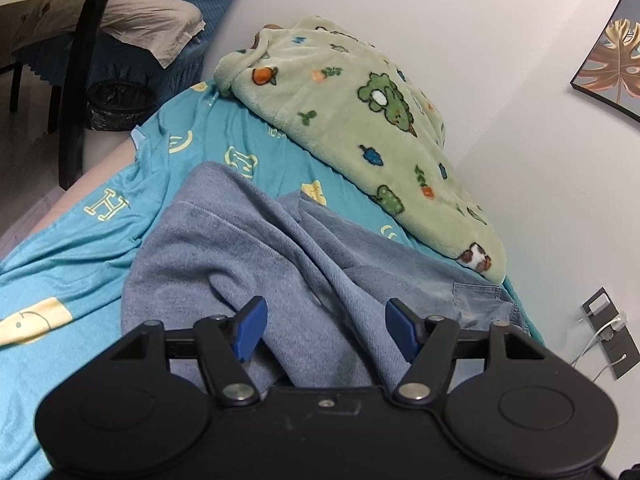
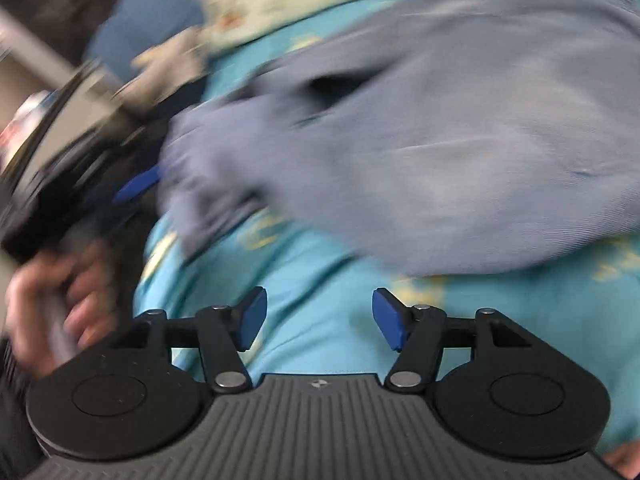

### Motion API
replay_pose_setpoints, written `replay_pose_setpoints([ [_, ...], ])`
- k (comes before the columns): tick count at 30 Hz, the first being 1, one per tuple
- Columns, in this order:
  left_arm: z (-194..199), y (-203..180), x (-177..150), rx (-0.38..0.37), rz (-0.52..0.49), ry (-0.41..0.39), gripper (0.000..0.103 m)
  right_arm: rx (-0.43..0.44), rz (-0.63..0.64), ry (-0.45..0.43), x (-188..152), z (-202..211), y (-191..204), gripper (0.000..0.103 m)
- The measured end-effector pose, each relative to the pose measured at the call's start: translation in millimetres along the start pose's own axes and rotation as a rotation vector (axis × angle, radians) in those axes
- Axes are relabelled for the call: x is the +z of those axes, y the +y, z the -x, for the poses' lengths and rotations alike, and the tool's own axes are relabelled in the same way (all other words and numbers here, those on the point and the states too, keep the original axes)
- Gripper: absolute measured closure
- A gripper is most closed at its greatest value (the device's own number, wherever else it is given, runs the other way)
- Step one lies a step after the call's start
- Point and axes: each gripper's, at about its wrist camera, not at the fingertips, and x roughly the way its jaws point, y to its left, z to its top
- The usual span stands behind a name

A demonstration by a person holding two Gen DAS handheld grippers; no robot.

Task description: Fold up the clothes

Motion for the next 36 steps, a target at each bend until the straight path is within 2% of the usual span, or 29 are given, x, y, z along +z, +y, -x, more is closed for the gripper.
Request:
replay_pose_setpoints([
  [2,2.1,2.1,3.3,0.005,0.009,-0.011,0.04,0.013,0.142,-0.043,6.7,-2.8,21.4,0.043],
  [3,3.1,3.4,5.0,0.008,0.015,-0.016,0.04,-0.009,0.226,-0.102,12.4,-2.5,31.0,0.043],
  [6,5.1,7.8,9.9,0.019,0.032,-0.031,0.04,-0.133,0.462,-0.289,29.5,-3.4,52.0,0.042],
  [8,4.4,10.4,12.6,0.034,0.04,-0.034,0.04,-0.116,0.552,-0.345,47.2,-14.5,57.9,0.038],
  [11,2.4,15.6,13.7,0.05,0.054,-0.027,0.04,-0.073,0.586,-0.312,71.5,-44.7,55.9,0.037],
  [13,0.9,18.0,14.0,0.058,0.056,-0.024,0.041,-0.046,0.59,-0.291,75.0,-62.5,57.2,0.037],
  [15,-0.5,19.3,13.9,0.071,0.053,-0.025,0.04,-0.061,0.636,-0.274,71.9,-76.1,62.1,0.037],
  [16,-1.2,20.4,14.0,0.073,0.054,-0.025,0.04,-0.078,0.669,-0.264,68.7,-82.3,65.8,0.042],
  [18,-2.6,21.3,14.3,0.082,0.049,-0.028,0.04,-0.132,0.763,-0.233,55.3,-94.2,76.6,0.069],
  [19,-3.2,21.5,14.7,0.089,0.045,-0.029,0.04,-0.167,0.805,-0.218,48.8,-96.5,78.7,0.087],
  [22,-3.1,23.2,15.6,0.098,0.045,-0.033,0.041,-0.127,0.826,-0.191,37.2,-86.8,84.0,0.089],
  [27,2.9,25.2,16.4,0.126,0.021,-0.06,0.041,0.008,0.925,-0.09,4.2,-66.2,109.9,0.09],
  [32,-0.5,28.6,17.0,0.158,0.002,-0.061,0.041,0.02,0.909,0.095,-14.6,-73.8,107.8,0.09],
  [36,-6.4,26.2,14.9,0.168,-0.033,-0.042,0.041,0.031,0.905,0.154,-14.4,-80.0,105.6,0.09],
])
